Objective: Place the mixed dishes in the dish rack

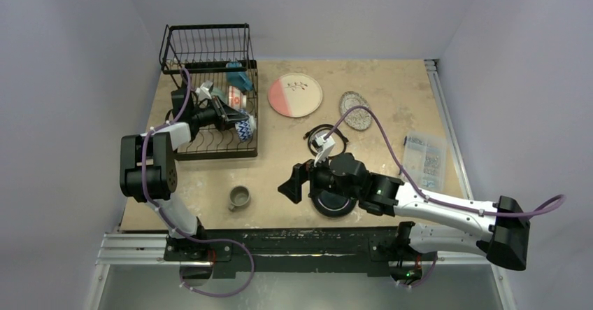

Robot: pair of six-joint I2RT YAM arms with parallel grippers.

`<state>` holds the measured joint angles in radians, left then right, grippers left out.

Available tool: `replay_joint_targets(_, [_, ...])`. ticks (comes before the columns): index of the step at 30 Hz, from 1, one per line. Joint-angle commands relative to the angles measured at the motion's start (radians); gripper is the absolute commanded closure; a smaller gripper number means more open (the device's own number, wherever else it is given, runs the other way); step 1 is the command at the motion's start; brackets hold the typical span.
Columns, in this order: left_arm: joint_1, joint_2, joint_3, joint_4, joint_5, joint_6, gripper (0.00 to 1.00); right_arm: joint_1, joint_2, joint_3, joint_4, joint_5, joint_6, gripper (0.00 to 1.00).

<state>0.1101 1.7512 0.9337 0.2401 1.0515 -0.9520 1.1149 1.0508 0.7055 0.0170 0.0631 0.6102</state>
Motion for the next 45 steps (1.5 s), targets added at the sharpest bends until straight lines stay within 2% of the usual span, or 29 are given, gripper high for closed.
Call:
replay_joint_targets(1, [-0.022,-0.032,-0.01,0.057,0.101,-0.048,1.0,-0.008,0.03,0.066,-0.004,-0.005,-0.028,0.01])
replay_joint_targets(8, [-0.023,-0.031,-0.02,0.022,0.09,-0.035,1.0,-0.016,0.074,0.105,-0.002,-0.018,-0.041,0.01])
replay_joint_targets(15, [-0.018,0.049,-0.033,-0.007,0.062,-0.05,1.0,-0.033,0.111,0.124,0.015,-0.04,-0.047,0.01])
replay_joint_targets(19, [-0.005,0.032,0.003,-0.19,-0.004,0.064,1.0,-0.042,0.126,0.144,-0.003,-0.047,-0.056,0.01])
replay_joint_targets(23, [0.006,0.027,0.019,-0.23,-0.008,0.095,0.94,-0.064,0.129,0.162,-0.015,-0.055,-0.069,0.01])
replay_joint_targets(29, [0.01,0.003,0.071,-0.392,-0.057,0.214,0.72,-0.09,0.105,0.129,-0.023,-0.06,-0.081,0.01])
replay_joint_targets(36, [-0.003,-0.068,0.1,-0.516,-0.148,0.315,0.5,-0.098,0.116,0.075,0.075,-0.097,-0.047,0.01])
replay_joint_targets(40, [-0.022,-0.134,0.137,-0.617,-0.254,0.395,0.27,-0.103,0.117,0.089,0.054,-0.1,-0.051,0.01])
replay_joint_targets(45, [-0.035,-0.199,0.167,-0.701,-0.345,0.468,0.19,-0.108,0.088,0.093,0.027,-0.072,-0.067,0.01])
